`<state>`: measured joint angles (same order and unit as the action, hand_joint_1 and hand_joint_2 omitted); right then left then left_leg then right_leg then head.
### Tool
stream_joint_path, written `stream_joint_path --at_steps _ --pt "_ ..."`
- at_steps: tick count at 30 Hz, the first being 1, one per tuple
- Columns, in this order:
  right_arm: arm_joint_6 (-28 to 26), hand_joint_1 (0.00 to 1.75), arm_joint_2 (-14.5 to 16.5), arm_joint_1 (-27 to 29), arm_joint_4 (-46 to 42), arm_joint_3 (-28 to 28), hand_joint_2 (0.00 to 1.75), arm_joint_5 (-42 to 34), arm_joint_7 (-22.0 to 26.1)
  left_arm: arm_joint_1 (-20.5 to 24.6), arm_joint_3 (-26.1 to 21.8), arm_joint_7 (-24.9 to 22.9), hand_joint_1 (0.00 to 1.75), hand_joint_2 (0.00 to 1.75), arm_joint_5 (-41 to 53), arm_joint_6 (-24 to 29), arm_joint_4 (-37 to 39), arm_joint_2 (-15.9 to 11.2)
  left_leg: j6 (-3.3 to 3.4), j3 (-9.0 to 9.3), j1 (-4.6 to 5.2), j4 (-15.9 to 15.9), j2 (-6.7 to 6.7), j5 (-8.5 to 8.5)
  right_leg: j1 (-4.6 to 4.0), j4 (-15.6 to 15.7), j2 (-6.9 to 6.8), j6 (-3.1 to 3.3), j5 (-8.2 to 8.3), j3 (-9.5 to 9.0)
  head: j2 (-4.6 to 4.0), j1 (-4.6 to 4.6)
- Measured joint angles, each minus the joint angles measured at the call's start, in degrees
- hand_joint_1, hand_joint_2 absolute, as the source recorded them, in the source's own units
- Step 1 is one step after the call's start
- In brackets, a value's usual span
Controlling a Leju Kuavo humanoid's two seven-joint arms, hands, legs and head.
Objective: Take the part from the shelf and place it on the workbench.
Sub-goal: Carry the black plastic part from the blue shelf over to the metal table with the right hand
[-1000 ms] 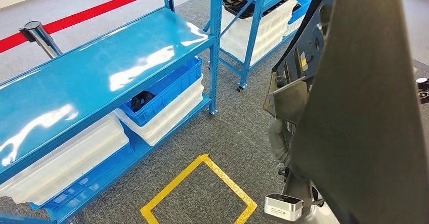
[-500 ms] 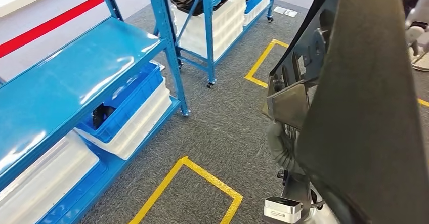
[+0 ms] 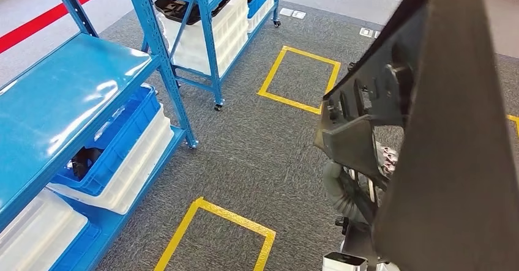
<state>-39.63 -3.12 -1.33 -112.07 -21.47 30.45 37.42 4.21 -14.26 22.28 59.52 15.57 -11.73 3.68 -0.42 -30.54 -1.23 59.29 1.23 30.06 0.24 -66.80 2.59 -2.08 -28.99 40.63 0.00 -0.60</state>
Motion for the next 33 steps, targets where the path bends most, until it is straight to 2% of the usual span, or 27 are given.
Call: stream_joint_path --at_steps 2,3,4,5,6,8,9,11,12,13,14,15,16,17,18,19,20,22,23,24,26,27,29,30,31,32,33 --pt "0.0 1.68 0.2 1.0 0.0 0.2 1.75 -0.8 1.0 -0.2 0.0 0.2 0.0 1.75 0.1 0.4 0.0 -0.1 0.11 0.01 0.08 0.0 -1.9 0.1 0.17 -6.8 -1.51 -0.13 -2.57 3.16 0.0 0.83" --pt "0.0 1.68 0.4 1.6 0.0 0.4 1.75 -1.2 1.5 -0.2 0.0 0.2 0.0 1.75 0.2 0.5 0.0 -0.2 0.12 0.03 0.07 0.0 -2.81 0.17 0.3 -8.1 -1.82 -0.18 -2.6 3.68 0.0 1.05" --pt "0.0 1.68 0.5 2.1 0.0 0.6 1.75 -1.5 1.9 -0.3 0.0 0.2 0.0 1.75 0.2 0.7 0.0 -0.3 0.05 0.11 0.02 0.0 -3.65 0.27 0.43 -7.1 -2.1 -0.23 -1.65 3.06 0.0 1.32" --pt "0.0 1.68 0.7 2.5 0.0 0.9 1.75 -1.8 2.1 -0.3 0.0 0.1 0.0 1.75 0.2 0.9 0.0 -0.3 -0.1 0.25 -0.07 0.0 -4.38 0.4 0.54 -3.9 -2.55 -0.28 0.03 1.29 0.0 1.54" --pt "0.0 1.68 0.9 2.8 -0.1 1.1 1.75 -2.1 2.3 -0.3 0.0 0.0 0.0 1.75 0.2 1.1 0.0 -0.5 -0.33 0.45 -0.11 0.0 -5.03 0.58 0.53 0.2 -3.59 -0.36 1.38 -0.95 0.0 1.76" --pt "0.0 1.68 1.4 3.3 -0.5 1.5 1.75 -2.7 2.4 -0.3 0.0 -0.3 0.0 1.75 0.2 1.2 0.0 -1.1 -0.94 0.77 0.09 0.0 -6.1 0.96 0.2 5.8 -5.03 -0.08 2.69 -4.17 0.0 2.04" --pt "0.0 1.68 1.6 3.6 -0.7 1.7 1.75 -3.0 2.4 -0.4 0.0 -0.4 0.0 1.75 0.3 1.2 0.0 -1.4 -1.22 0.93 0.28 -0.2 -6.51 1.06 0.01 6.7 -5.29 0.17 2.53 -4.67 0.0 1.92" --pt "0.0 1.68 2.1 4.2 -1.0 2.1 1.75 -3.5 2.4 -0.5 0.0 -0.7 0.0 1.75 0.4 1.4 0.0 -1.9 -1.8 1.4 0.39 -0.5 -7.16 1.18 -0.02 6.7 -4.28 0.94 2.5 -4.7 0.0 1.41" --pt "0.0 1.68 2.3 4.5 -1.2 2.3 1.75 -3.8 2.4 -0.4 0.0 -0.8 0.0 1.75 0.5 1.5 0.0 -2.2 -2.08 1.58 0.31 -0.4 -6.75 1.51 0.1 6.8 -3.86 1.31 2.49 -4.79 0.0 1.1" --pt "0.0 1.68 2.5 4.6 -1.4 2.4 1.75 -4.0 2.4 -0.4 0.0 -0.8 0.0 1.75 0.6 1.6 0.0 -2.4 -2.28 1.34 0.21 0.5 -5.73 2.29 0.25 6.9 -3.43 1.76 2.5 -4.9 0.0 0.84" --pt "0.0 1.68 2.8 4.7 -1.6 2.5 1.75 -4.1 2.4 -0.5 0.0 -0.8 0.0 1.75 0.6 1.8 0.0 -2.7 -2.39 0.37 0.14 2.8 -4.36 3.71 0.41 7.0 -2.99 2.21 2.52 -5.02 0.0 0.5" --pt "0.0 1.68 3.1 4.7 -1.7 2.5 1.75 -4.3 2.4 -0.6 0.0 -0.7 0.0 1.75 0.6 1.9 0.0 -2.9 -2.35 -1.31 0.17 6.4 -2.86 5.44 0.41 7.0 -2.51 2.53 2.49 -5.04 0.0 0.05" --pt "0.0 1.68 3.4 4.7 -1.8 2.6 1.75 -4.5 2.4 -0.8 0.0 -0.6 0.0 1.75 0.5 2.0 0.0 -3.1 -2.3 -3.48 0.25 10.6 -1.95 7.15 0.33 7.0 -1.92 2.79 2.48 -5.04 0.0 -0.31" --pt "0.0 1.68 3.6 4.8 -1.8 2.6 1.75 -4.8 2.4 -1.1 0.0 -0.5 0.0 1.75 0.4 2.1 0.0 -3.4 -2.26 -5.49 0.33 14.3 -1.54 8.26 0.23 7.0 -1.24 2.91 2.47 -5.04 0.0 -0.6" --pt "0.0 1.68 3.8 4.8 -1.8 2.7 1.75 -5.1 2.4 -1.2 0.0 -0.4 0.0 1.75 0.3 2.3 0.0 -3.6 -2.2 -6.76 0.38 16.2 -1.39 8.3 0.15 7.0 -0.52 2.95 2.47 -5.07 0.0 -0.81" --pt "0.0 1.68 3.9 4.9 -1.8 2.8 1.75 -5.3 2.4 -1.3 0.0 -0.2 0.0 1.75 0.2 2.4 0.0 -3.8 -2.11 -6.96 0.39 15.8 -1.32 7.18 0.09 7.0 0.21 2.96 2.47 -5.14 0.0 -0.94" --pt "0.0 1.68 4.0 4.9 -1.8 2.8 1.75 -5.5 2.4 -1.2 0.0 0.0 0.0 1.75 0.1 2.5 0.0 -4.0 -1.99 -6.03 0.36 13.0 -1.04 5.08 0.07 7.0 0.94 2.95 2.47 -5.25 0.0 -1.04" --pt "0.0 1.68 4.3 4.9 -1.8 2.9 1.75 -5.8 2.4 -1.1 0.0 0.5 0.0 1.75 0.0 2.8 0.0 -4.3 -1.79 -2.97 0.2 5.1 1.2 0.97 0.03 6.8 2.25 2.79 2.44 -5.3 0.0 -1.26" --pt "0.0 1.68 4.4 4.8 -1.8 3.0 1.75 -5.9 2.4 -1.0 0.0 0.6 0.0 1.75 0.0 3.0 0.0 -4.4 -1.71 -1.9 0.13 2.3 2.27 -0.11 -0.01 6.7 2.88 2.59 2.48 -5.2 0.0 -1.36" --pt "0.0 1.68 4.6 4.8 -1.9 3.0 1.75 -6.0 2.4 -1.0 0.0 0.7 0.0 1.75 0.0 3.1 -0.1 -4.5 -1.62 -1.44 0.15 1.0 2.99 -0.4 -0.02 6.7 3.42 2.32 2.57 -5.03 0.0 -1.38" --pt "0.0 1.68 4.7 4.9 -1.9 3.1 1.75 -5.9 2.4 -0.8 0.0 0.7 0.0 1.75 0.0 3.3 -0.1 -4.5 -1.18 -1.37 0.37 0.7 2.26 -0.47 0.1 7.0 4.6 1.6 2.92 -4.69 0.0 -1.31" --pt "0.0 1.68 4.8 4.9 -1.9 3.1 1.75 -5.9 2.4 -0.6 0.0 0.7 0.0 1.75 0.1 3.4 -0.2 -4.5 -0.83 -1.28 0.38 0.5 1.6 -0.65 0.1 6.9 4.36 1.3 2.9 -4.45 0.0 -1.25" --pt "0.0 1.68 4.8 5.0 -2.1 3.2 1.75 -5.8 2.4 -0.1 0.0 0.6 0.0 1.75 0.3 3.5 -0.2 -4.5 -0.17 -1.1 0.24 0.0 0.2 -0.94 -0.13 4.5 2.03 0.93 1.4 -3.08 0.0 -0.82" --pt "0.0 1.68 4.9 5.0 -2.2 3.2 1.75 -5.8 2.4 0.0 0.0 0.5 0.0 1.75 0.5 3.6 -0.3 -4.5 0.03 -1.04 0.23 -0.1 -0.54 -0.96 -0.19 1.6 0.35 0.87 -0.15 -1.72 0.0 -0.43" --pt "0.0 1.68 4.9 5.0 -2.3 3.2 1.75 -5.8 2.4 0.1 0.0 0.5 0.0 1.75 0.7 3.6 -0.3 -4.5 0.15 -1.01 0.27 -0.1 -1.35 -0.9 -0.16 -2.1 -0.75 0.81 -1.95 0.1 0.0 0.0" --pt "0.0 1.68 5.0 5.1 -2.3 3.3 1.75 -5.9 2.4 0.1 0.0 0.4 0.0 1.75 0.8 3.6 -0.3 -4.5 0.22 -0.99 0.29 -0.1 -2.2 -0.84 -0.03 -5.8 -1.3 0.74 -3.33 1.91 0.0 0.41" --pt "0.0 1.68 5.0 5.1 -2.3 3.4 1.75 -5.8 2.4 0.1 0.0 0.4 0.0 1.75 0.9 3.5 -0.4 -4.5 0.26 -0.95 0.28 -0.1 -3.05 -0.74 0.13 -8.1 -1.61 0.65 -3.86 3.1 0.0 0.72"
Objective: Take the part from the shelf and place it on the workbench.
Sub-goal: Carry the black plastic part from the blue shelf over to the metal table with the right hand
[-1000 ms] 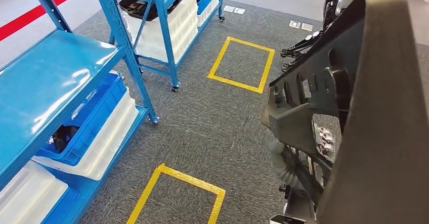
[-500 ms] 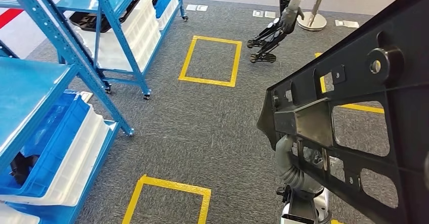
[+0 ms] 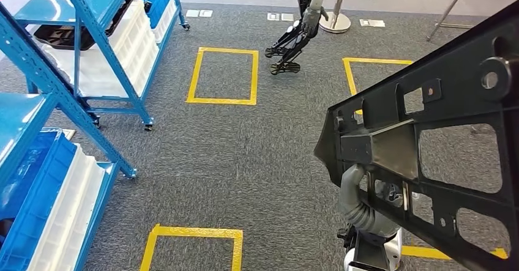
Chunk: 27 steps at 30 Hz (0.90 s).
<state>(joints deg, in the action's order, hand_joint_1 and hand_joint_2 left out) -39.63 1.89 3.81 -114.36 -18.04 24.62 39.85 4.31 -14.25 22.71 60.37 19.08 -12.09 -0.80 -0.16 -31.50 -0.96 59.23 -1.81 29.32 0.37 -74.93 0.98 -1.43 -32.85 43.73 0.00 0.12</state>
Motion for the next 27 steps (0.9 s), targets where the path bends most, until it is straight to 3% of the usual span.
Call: stream_joint_path --at_steps 1,2,3,5,7,9,11,13,15,16,17,18,20,22,24,25,27 --pt "0.0 1.68 0.0 0.1 0.0 0.2 1.75 0.1 0.0 0.1 0.0 0.0 0.0 1.75 0.0 -0.1 0.0 0.0 -0.04 0.08 -0.04 0.0 -0.8 0.11 0.15 -0.3 -0.24 -0.08 0.52 0.16 0.0 0.29" --pt "0.0 1.68 0.0 0.1 0.0 0.3 1.75 0.3 0.0 0.3 0.0 0.0 0.0 1.75 0.0 -0.3 0.0 0.1 -0.16 0.23 -0.11 0.0 -1.48 0.26 0.27 1.8 -0.58 -0.16 2.03 -0.92 0.0 0.58" --pt "0.0 1.68 0.1 0.2 0.0 0.4 1.75 0.6 0.0 0.5 0.0 0.0 0.0 1.75 0.1 -0.4 -0.1 0.1 -0.37 0.47 -0.18 0.0 -2.1 0.47 0.36 5.7 -1.31 -0.22 4.02 -2.96 0.0 0.83" --pt "0.0 1.68 0.1 0.1 0.0 0.5 1.75 1.3 0.0 0.8 0.0 -0.1 0.0 1.75 0.3 -0.7 -0.1 0.2 -1.01 0.92 -0.02 0.1 -3.13 0.98 0.13 12.7 -3.5 -0.29 6.29 -6.74 0.0 1.22" --pt "0.0 1.68 0.1 0.1 0.0 0.5 1.75 1.4 0.0 0.9 0.0 -0.4 0.0 1.75 0.3 -1.0 -0.1 0.4 -1.57 1.3 0.34 -0.1 -4.04 1.29 -0.21 14.9 -4.22 -0.03 6.29 -7.9 0.0 0.93" --pt "0.0 1.68 0.0 0.0 0.0 0.5 1.75 1.6 -0.1 1.0 0.0 -0.7 0.0 1.75 0.3 -1.5 -0.2 0.8 -2.05 1.81 0.3 -0.4 -4.61 1.54 -0.13 15.0 -3.04 0.64 6.33 -7.92 0.0 0.35" --pt "0.0 1.68 -0.1 -0.6 0.2 0.5 1.75 2.6 -0.6 1.1 0.0 -1.0 0.0 1.75 0.2 -1.8 -0.3 1.4 -2.39 1.17 0.01 1.8 -2.55 3.15 0.17 15.3 -1.97 1.42 6.37 -8.11 0.0 -0.12" --pt "0.0 1.68 -0.2 -1.6 0.7 0.4 1.75 3.6 -1.7 1.0 0.0 -1.4 0.0 1.75 -0.1 -2.4 -0.3 1.9 -2.4 -2.18 -0.06 8.7 0.5 6.51 0.28 15.3 -0.87 2.03 6.34 -8.22 0.0 -0.87" --pt "0.0 1.68 -0.6 -2.3 1.3 0.2 1.75 4.3 -3.0 0.6 0.0 -1.9 0.0 1.75 -0.2 -3.0 -0.3 2.4 -2.34 -6.09 0.05 15.7 1.54 8.58 0.16 15.3 0.49 2.25 6.29 -8.27 0.0 -1.49" --pt "0.0 1.68 -0.8 -2.7 1.6 0.1 1.75 4.7 -3.9 0.4 0.0 -2.0 0.0 1.75 -0.3 -3.2 -0.3 2.7 -2.28 -6.92 0.08 16.5 1.67 8.04 0.12 15.3 1.21 2.27 6.28 -8.33 0.0 -1.66" --pt "0.0 1.68 -1.1 -3.1 1.8 0.0 1.75 5.1 -4.7 0.3 0.0 -2.0 0.0 1.75 -0.4 -3.4 -0.3 3.0 -2.2 -6.69 0.05 15.1 1.8 6.41 0.11 15.3 1.94 2.26 6.27 -8.42 0.0 -1.78" --pt "0.0 1.68 -1.5 -3.6 2.0 -0.2 1.75 5.6 -5.6 0.3 0.0 -2.1 0.0 1.75 -0.5 -3.5 -0.3 3.3 -2.14 -5.53 -0.04 11.6 2.29 4.07 0.16 15.2 2.64 2.2 6.23 -8.52 0.0 -1.86" --pt "0.0 1.68 -2.2 -4.7 2.5 -0.7 1.75 6.7 -7.2 0.4 0.0 -2.2 0.0 1.75 -1.0 -3.7 -0.2 4.0 -2.02 -2.75 -0.34 4.3 4.81 0.56 0.18 15.0 3.9 1.84 6.1 -8.51 0.0 -2.06" --pt "0.0 1.68 -3.1 -5.9 2.9 -1.4 1.75 7.7 -8.6 0.3 0.0 -2.3 0.0 1.75 -1.6 -4.0 -0.1 4.6 -1.83 -1.65 -0.34 1.4 6.51 -0.14 0.27 14.9 4.97 1.15 6.19 -8.22 0.0 -2.02" --pt "0.0 1.68 -4.2 -6.7 3.3 -2.0 1.75 8.6 -9.9 0.3 -0.1 -2.5 0.0 1.75 -2.1 -4.4 -0.1 5.1 -1.23 -1.56 -0.09 1.0 5.71 -0.24 0.55 15.1 5.88 0.33 6.41 -7.95 0.0 -1.91" --pt "0.0 1.68 -4.7 -6.9 3.5 -2.3 1.75 9.0 -10.5 0.4 -0.2 -2.6 0.0 1.75 -2.2 -4.5 -0.1 5.3 -0.85 -1.46 -0.03 0.9 5.13 -0.36 0.56 14.9 5.4 0.03 6.23 -7.72 0.0 -1.85" --pt "0.1 1.68 -5.9 -7.9 3.8 -2.9 1.75 9.8 -11.7 0.3 -0.2 -2.9 0.0 1.75 -2.4 -4.8 0.0 5.7 -0.2 -1.3 -0.04 0.5 3.76 -0.55 0.4 11.6 2.97 -0.28 4.36 -5.97 0.0 -1.25"
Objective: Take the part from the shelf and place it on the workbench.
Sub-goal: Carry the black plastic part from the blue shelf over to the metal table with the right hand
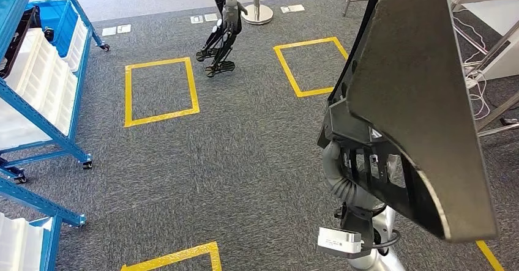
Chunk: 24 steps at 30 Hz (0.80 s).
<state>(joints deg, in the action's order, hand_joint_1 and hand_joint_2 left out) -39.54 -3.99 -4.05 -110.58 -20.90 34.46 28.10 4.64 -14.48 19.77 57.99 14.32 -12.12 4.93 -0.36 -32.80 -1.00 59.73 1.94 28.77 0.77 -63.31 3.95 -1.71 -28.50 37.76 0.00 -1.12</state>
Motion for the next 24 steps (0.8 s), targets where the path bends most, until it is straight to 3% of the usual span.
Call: stream_joint_path --at_steps 2,4,5,6,8,10,12,14,16,18,19,20,21,23,24 --pt "0.3 1.68 -1.1 -1.0 0.3 -0.6 1.75 1.0 -1.3 0.0 0.0 -0.5 0.0 1.75 0.0 -0.3 0.1 0.3 0.36 0.07 0.19 0.0 -1.48 0.12 -0.09 -6.8 -2.29 -0.12 -3.08 3.44 0.0 0.86" --pt "0.6 1.68 -2.1 -1.5 0.7 -1.1 1.75 1.7 -2.4 -0.1 -0.1 -1.0 0.0 1.75 -0.2 -0.5 0.2 0.4 0.53 0.19 0.25 0.0 -2.98 0.33 0.01 -11.3 -2.97 -0.22 -3.97 5.79 0.0 1.48" --pt "0.8 1.68 -2.6 -1.6 0.8 -1.3 1.75 2.0 -2.8 -0.1 -0.1 -1.1 0.0 1.75 -0.3 -0.6 0.2 0.4 0.53 0.31 0.25 0.0 -3.66 0.47 0.07 -10.6 -3.24 -0.24 -2.95 5.52 0.0 1.77" --pt "0.9 1.68 -3.0 -1.8 1.0 -1.5 1.75 2.2 -3.1 -0.1 -0.2 -1.1 0.0 1.75 -0.4 -0.7 0.3 0.4 0.44 0.51 0.25 0.0 -4.27 0.64 0.13 -7.9 -3.73 -0.24 -1.16 4.17 0.0 2.06" --pt "1.0 1.68 -3.6 -2.6 1.1 -1.9 1.75 2.4 -3.5 -0.1 -0.4 -1.1 0.0 1.75 -0.7 -0.9 0.3 0.4 0.0 0.95 0.49 0.1 -5.26 1.11 -0.12 -0.6 -6.01 -0.2 1.87 0.44 0.0 2.58" --pt "1.1 1.68 -4.0 -3.5 1.2 -2.4 1.75 2.6 -4.0 -0.1 -0.6 -1.0 0.0 1.75 -0.8 -0.9 0.3 0.4 -0.5 1.27 0.91 0.0 -6.13 1.45 -0.45 3.0 -7.49 0.04 2.39 -1.37 0.0 2.53" --pt "1.1 1.68 -4.2 -4.2 1.3 -2.9 1.75 2.6 -4.5 0.0 -0.8 -1.0 0.0 1.75 -0.9 -0.9 0.3 0.4 -0.95 1.7 1.06 -0.3 -6.96 1.66 -0.48 3.2 -6.68 0.58 2.12 -1.46 0.0 1.96" --pt "0.8 1.68 -4.4 -4.7 1.4 -3.3 1.75 2.6 -4.7 0.1 -0.9 -0.9 0.0 1.75 -0.9 -0.9 0.3 0.3 -1.4 1.67 0.9 0.7 -5.58 2.68 -0.23 3.5 -5.66 1.27 2.13 -1.7 0.0 1.44" --pt "0.5 1.68 -4.5 -5.2 1.4 -3.8 1.75 2.3 -4.8 0.3 -1.0 -0.8 0.0 1.75 -1.0 -0.7 0.3 0.3 -1.6 -0.76 0.79 6.1 -2.92 5.56 0.0 3.6 -4.76 1.94 2.11 -1.88 0.0 0.65" --pt "0.2 1.68 -4.5 -5.3 1.5 -4.1 1.75 1.7 -4.8 0.4 -1.3 -0.8 0.0 1.75 -1.2 -0.5 0.3 0.3 -1.6 -4.7 0.84 13.9 -1.95 8.46 -0.11 3.6 -3.64 2.3 2.06 -1.93 0.0 -0.03" --pt "0.2 1.68 -4.5 -5.2 1.6 -4.3 1.75 1.4 -4.6 0.5 -1.5 -0.8 0.0 1.75 -1.3 -0.4 0.3 0.2 -1.59 -5.91 0.84 16.1 -1.89 8.68 -0.16 3.5 -2.93 2.34 2.05 -1.98 0.0 -0.18" --pt "0.1 1.68 -4.5 -5.1 1.7 -4.3 1.75 1.1 -4.3 0.6 -1.6 -0.8 0.0 1.75 -1.5 -0.3 0.3 0.2 -1.58 -6.18 0.79 16.1 -1.85 7.82 -0.15 3.5 -2.18 2.35 2.04 -2.09 0.0 -0.29" --pt "0.1 1.68 -4.5 -4.9 1.8 -4.4 1.75 0.7 -4.0 0.6 -1.8 -0.7 0.0 1.75 -1.8 -0.3 0.3 0.2 -1.59 -5.41 0.66 14.0 -1.65 6.01 -0.1 3.5 -1.38 2.3 2.01 -2.24 0.0 -0.4" --pt "0.0 1.68 -4.4 -4.5 1.8 -4.4 1.75 0.0 -2.9 0.4 -2.2 -0.4 0.0 1.75 -2.1 -0.3 0.3 0.2 -1.72 -2.41 0.11 6.5 0.29 1.93 -0.04 3.3 0.1 1.96 1.84 -2.4 0.0 -0.68" --pt "0.0 1.68 -4.3 -4.3 1.8 -4.3 1.75 -0.3 -2.3 0.3 -2.4 -0.3 0.0 1.75 -2.2 -0.3 0.3 0.2 -1.73 -1.23 -0.14 3.6 1.42 0.89 -0.05 3.1 0.8 1.69 1.8 -2.28 0.0 -0.77"
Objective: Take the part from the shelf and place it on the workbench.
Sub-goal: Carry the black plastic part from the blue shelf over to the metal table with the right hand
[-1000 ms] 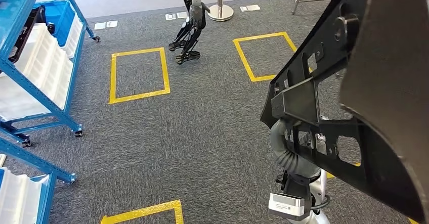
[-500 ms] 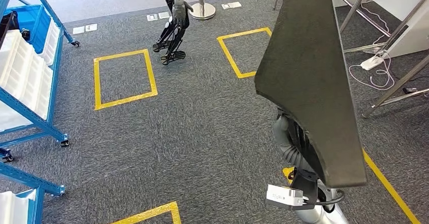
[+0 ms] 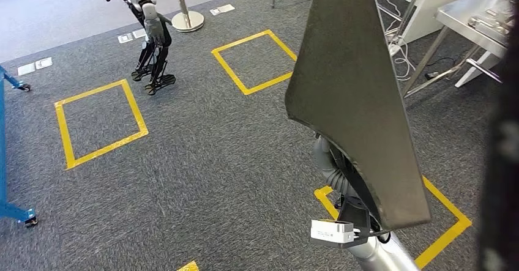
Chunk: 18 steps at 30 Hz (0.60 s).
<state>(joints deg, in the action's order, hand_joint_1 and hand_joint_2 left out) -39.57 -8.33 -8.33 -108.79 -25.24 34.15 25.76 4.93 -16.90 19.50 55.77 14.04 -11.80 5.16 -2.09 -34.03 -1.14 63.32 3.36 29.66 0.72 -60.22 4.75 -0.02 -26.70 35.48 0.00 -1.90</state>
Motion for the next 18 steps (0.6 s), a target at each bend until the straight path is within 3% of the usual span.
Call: stream_joint_path --at_steps 2,4,6,8,10,11,12,13,15,17,18 --pt "0.0 1.68 0.2 0.6 0.0 0.1 1.75 -0.6 0.8 -0.1 -0.2 0.3 0.0 1.75 0.0 0.1 0.0 0.0 0.26 0.86 -0.02 -2.3 1.13 -0.11 0.03 -0.1 1.12 -0.65 0.17 0.4 0.0 0.02" --pt "0.0 1.68 0.3 1.4 0.0 0.3 1.75 -0.9 1.1 0.1 -0.3 0.6 0.0 1.75 0.3 0.2 0.0 0.1 0.96 0.96 0.14 -2.6 0.11 -0.23 0.23 0.1 1.56 -1.24 0.37 0.68 0.0 0.16" --pt "-0.1 1.68 0.3 1.9 0.0 0.4 1.75 -1.1 1.4 0.1 -0.4 0.8 0.0 1.75 0.7 0.3 0.0 0.1 1.66 1.06 0.12 -2.9 -1.22 -0.39 0.08 -2.1 -0.51 -1.57 -0.99 1.91 0.0 0.69" --pt "-0.1 1.68 0.4 2.0 0.0 0.4 1.75 -1.3 1.6 0.0 -0.4 0.9 0.0 1.75 1.1 0.4 0.0 0.1 2.05 1.09 0.21 -2.9 -2.7 -0.36 -0.11 -8.5 -3.08 -1.68 -4.2 5.09 0.0 1.59" --pt "-0.1 1.68 0.5 2.1 0.2 0.4 1.75 -1.5 1.7 0.0 -0.4 1.0 0.0 1.75 1.4 0.4 0.0 0.2 2.21 1.09 0.31 -2.9 -4.22 -0.24 -0.07 -14.8 -3.78 -1.74 -6.31 8.25 0.0 2.29" --pt "-0.1 1.68 0.5 2.2 0.2 0.4 1.75 -1.6 1.7 0.0 -0.4 1.1 0.0 1.75 1.5 0.4 0.0 0.2 2.23 1.14 0.32 -2.9 -4.93 -0.16 -0.07 -15.5 -3.94 -1.74 -5.95 8.61 0.0 2.57" --pt "-0.1 1.68 0.6 2.2 0.2 0.4 1.75 -1.6 1.8 0.1 -0.4 1.1 0.0 1.75 1.7 0.4 0.0 0.3 2.21 1.25 0.33 -2.9 -5.58 -0.05 -0.06 -13.8 -4.16 -1.73 -4.59 7.76 0.0 2.84" --pt "-0.1 1.68 0.6 2.3 0.2 0.4 1.75 -1.6 1.8 0.1 -0.4 1.2 0.0 1.75 1.8 0.4 0.0 0.5 2.11 1.42 0.33 -2.9 -6.16 0.1 -0.08 -10.2 -4.79 -1.68 -2.64 5.91 0.0 3.09" --pt "-0.1 1.68 0.6 2.2 0.2 0.4 1.75 -1.6 1.9 0.0 -0.4 1.2 0.0 1.75 2.2 0.4 0.0 0.8 1.67 1.76 0.58 -2.9 -7.15 0.49 -0.46 -2.9 -7.07 -1.53 -0.14 2.1 0.0 3.49" --pt "-0.1 1.68 0.7 2.2 0.2 0.3 1.75 -1.6 1.9 0.0 -0.3 1.1 0.0 1.75 2.4 0.4 0.0 0.9 1.21 2.06 0.94 -3.0 -8.02 0.78 -0.86 -0.3 -8.15 -1.26 0.02 0.81 0.0 3.34" --pt "-0.1 1.68 0.8 2.2 0.2 0.4 1.75 -1.6 1.9 0.0 -0.3 1.0 0.0 1.75 2.5 0.4 0.0 1.0 0.98 2.28 1.03 -3.2 -8.49 0.86 -0.93 -0.1 -7.64 -1.0 0.04 0.81 0.0 3.13"
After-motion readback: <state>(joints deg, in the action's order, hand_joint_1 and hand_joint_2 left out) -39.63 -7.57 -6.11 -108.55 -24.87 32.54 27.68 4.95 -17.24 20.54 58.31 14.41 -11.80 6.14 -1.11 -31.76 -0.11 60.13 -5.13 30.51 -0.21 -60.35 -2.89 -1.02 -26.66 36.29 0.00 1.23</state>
